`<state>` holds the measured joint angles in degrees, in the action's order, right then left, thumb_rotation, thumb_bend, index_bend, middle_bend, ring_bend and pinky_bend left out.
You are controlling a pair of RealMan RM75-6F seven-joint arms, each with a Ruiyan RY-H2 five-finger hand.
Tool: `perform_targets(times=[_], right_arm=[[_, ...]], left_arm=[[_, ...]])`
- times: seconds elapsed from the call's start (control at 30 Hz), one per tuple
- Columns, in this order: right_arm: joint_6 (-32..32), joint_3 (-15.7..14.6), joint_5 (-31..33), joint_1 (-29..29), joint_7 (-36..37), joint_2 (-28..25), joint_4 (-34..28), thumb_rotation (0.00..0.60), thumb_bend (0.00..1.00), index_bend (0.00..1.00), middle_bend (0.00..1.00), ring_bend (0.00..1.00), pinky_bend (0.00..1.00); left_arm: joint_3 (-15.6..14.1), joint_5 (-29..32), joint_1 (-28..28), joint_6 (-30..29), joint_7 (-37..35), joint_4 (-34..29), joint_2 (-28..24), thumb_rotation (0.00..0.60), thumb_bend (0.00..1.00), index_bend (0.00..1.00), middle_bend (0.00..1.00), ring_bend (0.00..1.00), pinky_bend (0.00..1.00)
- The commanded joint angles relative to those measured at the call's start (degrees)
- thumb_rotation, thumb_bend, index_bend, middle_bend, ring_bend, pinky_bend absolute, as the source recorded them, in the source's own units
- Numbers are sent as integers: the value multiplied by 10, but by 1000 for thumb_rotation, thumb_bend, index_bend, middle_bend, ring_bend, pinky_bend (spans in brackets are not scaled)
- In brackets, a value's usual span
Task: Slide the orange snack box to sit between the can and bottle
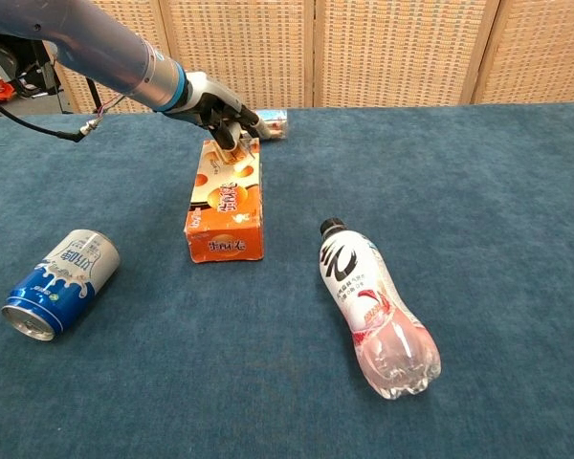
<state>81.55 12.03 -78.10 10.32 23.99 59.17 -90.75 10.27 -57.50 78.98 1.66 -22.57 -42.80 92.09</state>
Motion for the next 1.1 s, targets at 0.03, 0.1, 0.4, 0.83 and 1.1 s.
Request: perform_targets(times=[0.03, 0.1, 0.4, 0.83, 1.1], right_arm=[[0, 1, 0, -1, 1, -1, 0, 600, 0, 5, 0, 0, 0], [-1, 1, 0, -1, 2, -1, -1, 600, 0, 5, 0, 0, 0], [0, 0, -7, -2, 3, -3, -5, 600, 0, 5, 0, 0, 0], [2, 0, -14, -6, 12, -8, -9, 600, 0, 5, 0, 0, 0], [4, 0, -16, -7, 13, -9, -10, 600, 0, 5, 0, 0, 0]], left_arm=[[9, -3, -8, 4, 6, -39, -25, 600, 1000, 0, 0, 0, 0], [9, -1, -11, 11, 4, -58, -36, 600, 1000, 0, 0, 0, 0], [-2, 4, -14, 25, -4, -148, -89, 600, 1000, 0, 0, 0, 0], [-42, -1, -25, -21, 1, -268, -139, 600, 1000, 0, 0, 0, 0], [-48, -4, -34, -46, 10, -323, -164, 600, 1000, 0, 0, 0, 0]])
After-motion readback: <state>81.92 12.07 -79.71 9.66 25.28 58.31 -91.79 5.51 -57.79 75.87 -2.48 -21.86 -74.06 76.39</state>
